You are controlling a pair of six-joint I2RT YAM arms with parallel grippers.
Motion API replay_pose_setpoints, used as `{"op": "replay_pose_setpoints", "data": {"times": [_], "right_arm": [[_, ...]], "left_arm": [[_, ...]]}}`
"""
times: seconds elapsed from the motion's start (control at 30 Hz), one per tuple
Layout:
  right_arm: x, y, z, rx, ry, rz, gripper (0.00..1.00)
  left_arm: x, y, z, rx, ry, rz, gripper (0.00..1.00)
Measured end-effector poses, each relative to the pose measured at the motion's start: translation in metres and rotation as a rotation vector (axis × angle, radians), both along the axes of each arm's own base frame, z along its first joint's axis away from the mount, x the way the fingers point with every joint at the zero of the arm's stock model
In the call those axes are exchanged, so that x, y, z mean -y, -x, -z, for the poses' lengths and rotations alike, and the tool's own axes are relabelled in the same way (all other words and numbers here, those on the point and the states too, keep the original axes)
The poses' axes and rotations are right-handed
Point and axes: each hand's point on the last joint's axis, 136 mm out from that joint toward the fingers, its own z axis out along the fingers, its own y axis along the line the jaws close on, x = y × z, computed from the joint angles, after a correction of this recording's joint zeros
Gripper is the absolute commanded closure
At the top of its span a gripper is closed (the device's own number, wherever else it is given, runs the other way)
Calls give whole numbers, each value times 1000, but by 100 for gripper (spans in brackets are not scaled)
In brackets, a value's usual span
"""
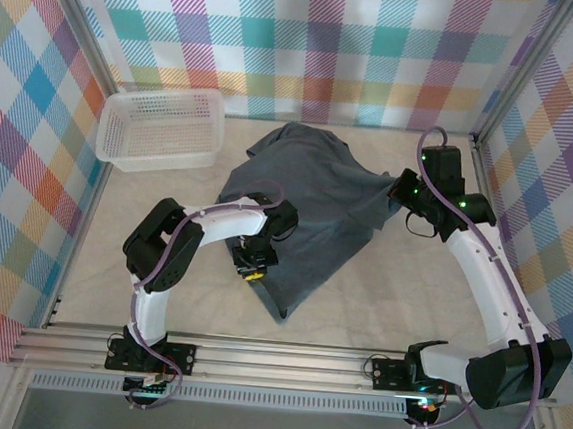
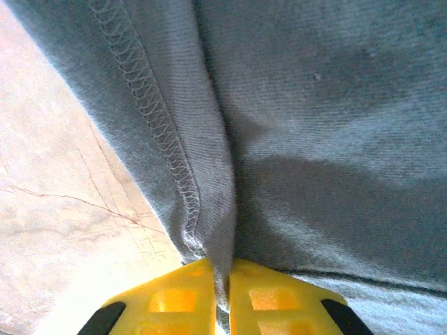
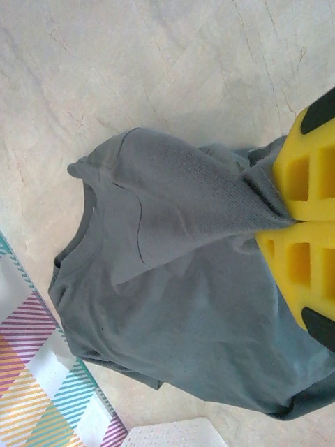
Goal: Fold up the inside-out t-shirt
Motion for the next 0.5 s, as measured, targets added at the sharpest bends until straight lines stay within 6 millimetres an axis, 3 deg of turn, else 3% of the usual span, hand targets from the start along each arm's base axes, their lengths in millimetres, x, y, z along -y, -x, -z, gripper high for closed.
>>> {"op": "replay_pose_setpoints", "data": {"times": [0.07,0.17,0.3,0.37,0.4,0.47,0.5], "right_arm": [[0,0,0,0,0,0,100],[0,0,0,0,0,0,100],[1,-1,-1,5,5,7,100],[7,-5,-12,36,24,29,100],[12,-9,-25,71,36,54,100],[29,-22,-70,180,47,129,100],[40,-28,-99,252,46,183,100]], "left_arm": [[-1,-1,-2,10,0,1,100],[-1,-5,-13,48,12,4,100],[-4,-23,-52,176,74,32,100],[-8,-47,-94,297,145,45,100],[-13,-68,-128,398,197,35,100],[-34,-115,-210,647,288,-3,100],[-53,-137,-265,816,325,-29,100]]}}
